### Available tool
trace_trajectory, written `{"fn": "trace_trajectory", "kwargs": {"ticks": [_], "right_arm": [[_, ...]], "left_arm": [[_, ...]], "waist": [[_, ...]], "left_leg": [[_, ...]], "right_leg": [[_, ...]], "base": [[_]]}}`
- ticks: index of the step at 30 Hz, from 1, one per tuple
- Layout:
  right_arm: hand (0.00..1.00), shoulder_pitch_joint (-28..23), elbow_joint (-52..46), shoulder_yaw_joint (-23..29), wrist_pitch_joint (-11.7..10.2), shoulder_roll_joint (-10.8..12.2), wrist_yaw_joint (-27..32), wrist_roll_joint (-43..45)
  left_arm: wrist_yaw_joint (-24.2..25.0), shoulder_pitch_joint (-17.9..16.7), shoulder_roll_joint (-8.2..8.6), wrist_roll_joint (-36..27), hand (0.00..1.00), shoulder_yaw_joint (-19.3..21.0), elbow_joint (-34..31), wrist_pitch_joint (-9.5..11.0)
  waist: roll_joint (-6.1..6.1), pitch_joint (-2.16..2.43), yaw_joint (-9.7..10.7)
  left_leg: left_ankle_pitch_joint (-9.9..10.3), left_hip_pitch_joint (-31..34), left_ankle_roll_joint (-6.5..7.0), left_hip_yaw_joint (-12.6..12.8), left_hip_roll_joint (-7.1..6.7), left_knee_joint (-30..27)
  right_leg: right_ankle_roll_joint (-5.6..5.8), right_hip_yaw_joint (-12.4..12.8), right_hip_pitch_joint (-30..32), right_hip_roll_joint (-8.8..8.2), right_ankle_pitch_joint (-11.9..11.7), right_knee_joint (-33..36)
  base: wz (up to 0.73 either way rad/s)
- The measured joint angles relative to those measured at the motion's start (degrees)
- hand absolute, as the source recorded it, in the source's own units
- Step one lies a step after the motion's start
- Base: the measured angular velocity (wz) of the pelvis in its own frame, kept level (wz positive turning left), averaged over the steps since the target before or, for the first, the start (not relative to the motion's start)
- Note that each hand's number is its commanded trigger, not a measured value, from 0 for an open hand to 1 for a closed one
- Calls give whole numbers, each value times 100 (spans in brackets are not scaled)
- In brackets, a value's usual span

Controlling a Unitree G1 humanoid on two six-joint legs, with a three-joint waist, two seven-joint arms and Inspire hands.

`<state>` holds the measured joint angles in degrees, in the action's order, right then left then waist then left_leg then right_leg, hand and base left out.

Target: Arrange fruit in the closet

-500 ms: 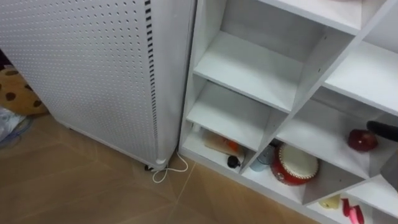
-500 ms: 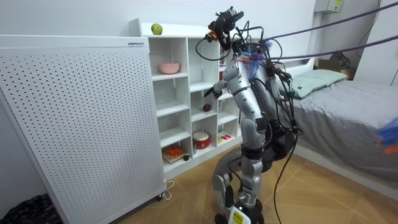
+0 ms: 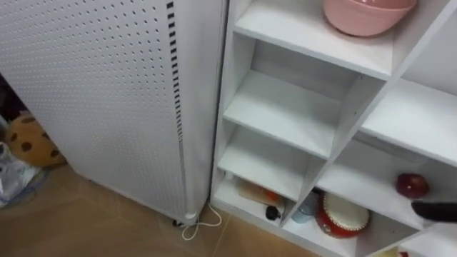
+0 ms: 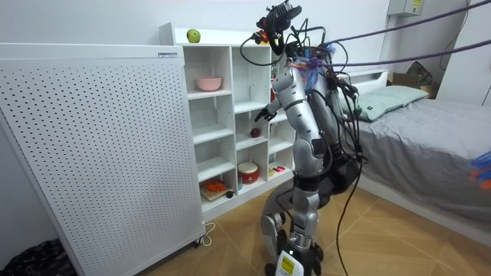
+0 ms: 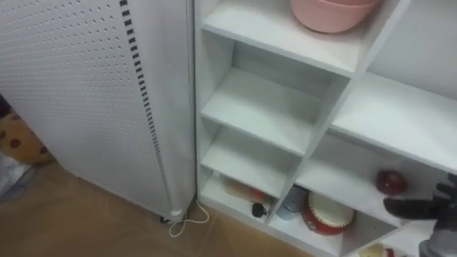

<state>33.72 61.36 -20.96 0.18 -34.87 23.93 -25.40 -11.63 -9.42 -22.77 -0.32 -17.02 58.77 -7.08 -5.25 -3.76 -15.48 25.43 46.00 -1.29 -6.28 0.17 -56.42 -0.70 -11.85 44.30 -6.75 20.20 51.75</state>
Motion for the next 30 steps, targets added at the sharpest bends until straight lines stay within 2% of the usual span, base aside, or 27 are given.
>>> {"fn": "trace_trajectory", "kwargs": {"ticks": [1, 2, 3, 5, 6, 8, 10, 12, 13, 15, 17, 22, 24, 26, 30], "right_arm": [[0, -221, 39, -32, -4, 131, -193, 394], [0, -474, 92, -36, -5, 269, -397, 755], [0, -623, 111, -36, -4, 346, -494, 959], [0, -1255, 187, -80, 66, 751, -775, 1701], [0, -1428, 217, -122, 79, 861, -851, 1887], [0, -1913, 447, -271, 106, 1282, -1135, 2544], [0, -2341, 603, -262, 117, 1519, -1269, 2769], [0, -2773, 603, -244, 110, 1676, -1304, 2988], [0, -3002, 601, -235, 109, 1715, -1307, 3025], [0, -3318, 598, -160, 108, 1741, -1300, 3014], [0, -3710, 604, 236, 109, 1852, -1227, 3027], [0, -4158, 737, 658, 185, 2101, -1199, 3074], [0, -4253, 749, 774, 254, 2228, -1208, 3075], [0, -4318, 761, 892, 332, 2358, -1266, 3075], [0, -4443, 761, 892, 495, 2488, -1483, 3088]], "left_arm": [[110, 93, 40, 1, 0, -2, 117, 4], [177, 171, 88, 0, 0, 1, 201, 7], [216, 203, 104, 3, 0, 2, 227, 14], [238, 256, 222, -18, 0, -5, 347, 84], [256, 264, 261, -18, 0, -7, 375, 107], [342, 298, 405, -14, 0, 2, 562, 239], [341, 278, 539, 7, 0, 6, 604, 266], [337, 134, 612, 56, 0, 44, 619, 344], [332, -14, 668, 57, 0, 122, 578, 349], [329, -175, 696, 118, 0, 192, 513, 363], [255, -367, 851, 303, 0, 632, 507, 344], [174, -688, 1108, 656, 0, 1036, 295, 162], [174, -667, 1159, 885, 0, 1070, 289, 83], [171, -642, 1265, 1188, 0, 1266, 276, 32], [236, -620, 1304, 1537, 0, 1290, 180, -110]], "waist": [[5, 4, -5], [72, 44, -17], [112, 63, -18], [265, 155, 11], [307, 185, 35], [395, 232, 152], [460, 275, 256], [451, 287, 329], [475, 325, 462], [464, 342, 645], [458, 353, 786], [409, 368, 1076], [390, 363, 1124], [386, 363, 1192], [365, 361, 1300]], "left_leg": [[-34, -190, 47, 97, 18, 177], [-40, -345, 48, 135, 49, 293], [-42, -441, 46, 139, 60, 360], [-75, -861, 44, 164, 92, 695], [-83, -967, 44, 181, 119, 784], [-199, -1465, 61, 278, 121, 1273], [-326, -1940, 69, 317, 120, 1758], [-491, -2446, 80, 407, 115, 2305], [-580, -2725, 83, 414, 120, 2606], [-735, -3135, 79, 429, 122, 3051], [-895, -3667, 91, 458, 116, 3544], [-909, -4364, 102, 465, 114, 3914], [-910, -4569, 104, 471, 113, 4018], [-916, -4777, 110, 562, 121, 4135], [-915, -5053, 114, 597, 124, 4242]], "right_leg": [[15, 69, -126, 0, -14, -95], [-3, 59, -268, 8, -37, -215], [-6, 49, -366, 17, -46, -283], [23, 60, -773, 81, -94, -624], [20, 57, -881, 106, -120, -733], [52, 90, -1321, 118, -198, -1126], [91, 106, -1768, 155, -318, -1569], [118, 159, -2216, 179, -433, -2003], [125, 114, -2516, 194, -510, -2307], [157, 85, -2937, 231, -630, -2733], [203, 86, -3446, 266, -734, -3146], [246, 51, -4159, 297, -718, -3513], [266, 58, -4312, 298, -704, -3525], [270, 100, -4430, 299, -701, -3546], [276, 146, -4674, 316, -697, -3622]], "base": [[-14], [-12], [-9], [-5], [-10], [-7], [-3], [-8], [4], [13], [5], [2], [-3], [-16], [-8]]}}
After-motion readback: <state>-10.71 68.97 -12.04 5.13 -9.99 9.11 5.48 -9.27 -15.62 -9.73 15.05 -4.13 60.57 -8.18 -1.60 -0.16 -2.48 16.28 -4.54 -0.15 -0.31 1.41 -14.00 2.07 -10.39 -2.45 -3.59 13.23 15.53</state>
